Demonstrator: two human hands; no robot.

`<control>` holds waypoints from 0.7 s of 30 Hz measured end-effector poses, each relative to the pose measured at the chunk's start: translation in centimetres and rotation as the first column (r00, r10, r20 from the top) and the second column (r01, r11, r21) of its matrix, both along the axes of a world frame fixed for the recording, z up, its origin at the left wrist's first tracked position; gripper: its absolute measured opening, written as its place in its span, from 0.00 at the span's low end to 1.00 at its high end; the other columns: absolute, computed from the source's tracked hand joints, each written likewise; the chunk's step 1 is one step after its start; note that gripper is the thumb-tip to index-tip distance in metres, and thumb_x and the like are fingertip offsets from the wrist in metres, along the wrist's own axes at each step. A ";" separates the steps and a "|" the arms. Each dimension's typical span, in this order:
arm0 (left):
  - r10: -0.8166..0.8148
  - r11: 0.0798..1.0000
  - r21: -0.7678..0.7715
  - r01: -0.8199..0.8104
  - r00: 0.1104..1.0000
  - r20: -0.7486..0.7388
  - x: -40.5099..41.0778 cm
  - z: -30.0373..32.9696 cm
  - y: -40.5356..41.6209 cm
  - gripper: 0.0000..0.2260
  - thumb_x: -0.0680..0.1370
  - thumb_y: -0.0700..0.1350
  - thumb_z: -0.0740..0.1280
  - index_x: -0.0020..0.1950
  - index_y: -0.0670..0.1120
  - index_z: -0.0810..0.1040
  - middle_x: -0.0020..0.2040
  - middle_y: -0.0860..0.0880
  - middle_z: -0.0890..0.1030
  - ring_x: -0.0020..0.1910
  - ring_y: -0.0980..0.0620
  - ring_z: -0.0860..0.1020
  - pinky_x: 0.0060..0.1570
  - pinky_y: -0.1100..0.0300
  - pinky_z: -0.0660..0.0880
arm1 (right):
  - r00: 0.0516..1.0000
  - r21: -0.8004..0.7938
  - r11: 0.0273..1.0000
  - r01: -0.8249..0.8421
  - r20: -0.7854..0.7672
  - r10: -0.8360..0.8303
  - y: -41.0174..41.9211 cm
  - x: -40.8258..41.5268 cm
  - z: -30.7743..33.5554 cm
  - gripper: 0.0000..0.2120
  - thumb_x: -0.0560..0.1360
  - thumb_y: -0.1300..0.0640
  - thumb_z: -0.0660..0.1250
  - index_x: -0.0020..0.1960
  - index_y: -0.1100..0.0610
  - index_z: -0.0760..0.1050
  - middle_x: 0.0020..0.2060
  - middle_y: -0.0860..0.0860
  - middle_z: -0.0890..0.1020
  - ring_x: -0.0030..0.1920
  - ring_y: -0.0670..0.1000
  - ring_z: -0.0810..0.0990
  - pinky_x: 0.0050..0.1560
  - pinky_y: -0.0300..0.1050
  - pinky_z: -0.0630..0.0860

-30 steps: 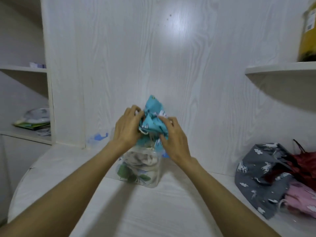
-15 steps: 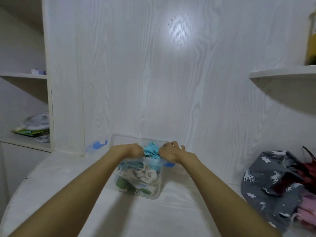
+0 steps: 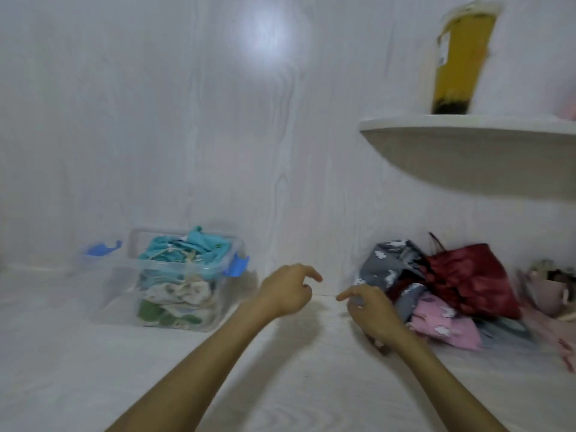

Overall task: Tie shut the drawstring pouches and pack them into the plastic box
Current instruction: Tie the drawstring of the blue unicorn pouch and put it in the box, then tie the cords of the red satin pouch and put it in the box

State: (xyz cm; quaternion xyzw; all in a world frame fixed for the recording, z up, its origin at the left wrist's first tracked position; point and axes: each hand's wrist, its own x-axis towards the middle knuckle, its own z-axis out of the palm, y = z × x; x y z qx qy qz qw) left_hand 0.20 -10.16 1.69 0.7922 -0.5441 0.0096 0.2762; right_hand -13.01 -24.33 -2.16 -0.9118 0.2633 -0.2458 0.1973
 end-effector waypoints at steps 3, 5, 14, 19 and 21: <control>-0.110 0.989 0.095 0.114 0.993 -0.045 -3.3 -2.8 -4.4 0.18 0.79 0.41 0.58 0.68 0.53 0.72 0.70 0.48 0.71 0.68 0.47 0.70 0.64 0.57 0.67 | 0.944 -0.172 0.930 0.325 0.005 -0.329 -2.9 -4.1 -1.5 0.18 0.73 0.60 0.63 0.63 0.53 0.75 0.63 0.54 0.75 0.65 0.56 0.71 0.62 0.48 0.68; -0.206 0.971 0.098 0.217 0.972 -0.111 -5.2 -4.7 -7.3 0.18 0.79 0.48 0.60 0.69 0.50 0.70 0.69 0.46 0.72 0.66 0.45 0.71 0.62 0.55 0.69 | 0.880 -0.229 0.862 0.452 -0.039 -0.473 -4.5 -6.5 -2.4 0.29 0.74 0.55 0.64 0.73 0.53 0.61 0.73 0.56 0.62 0.72 0.57 0.59 0.69 0.51 0.59; -0.007 0.992 -0.127 0.017 0.997 0.078 -8.3 -10.4 -14.3 0.15 0.75 0.50 0.65 0.61 0.56 0.76 0.62 0.53 0.76 0.59 0.47 0.75 0.50 0.55 0.74 | 0.935 -0.140 0.927 0.348 -0.021 -0.354 -7.3 -8.2 -6.6 0.17 0.77 0.52 0.61 0.65 0.50 0.74 0.62 0.53 0.73 0.61 0.55 0.69 0.60 0.46 0.68; 0.109 0.992 -0.082 -0.098 0.984 0.144 -4.1 -8.7 -10.5 0.09 0.73 0.49 0.64 0.52 0.52 0.79 0.52 0.49 0.82 0.52 0.44 0.78 0.42 0.56 0.70 | 0.877 -0.198 0.861 0.469 0.224 -0.426 -7.1 -8.4 -3.9 0.17 0.71 0.38 0.65 0.43 0.51 0.82 0.39 0.47 0.83 0.44 0.52 0.79 0.46 0.46 0.75; 0.145 0.989 -0.034 -0.141 0.978 0.149 -1.7 -8.8 -8.8 0.09 0.73 0.47 0.64 0.51 0.52 0.79 0.51 0.48 0.82 0.52 0.44 0.78 0.43 0.56 0.71 | 0.775 -0.268 0.753 0.601 0.424 -0.468 -7.1 -8.1 -2.5 0.16 0.70 0.44 0.71 0.49 0.55 0.77 0.45 0.51 0.79 0.46 0.55 0.77 0.44 0.47 0.70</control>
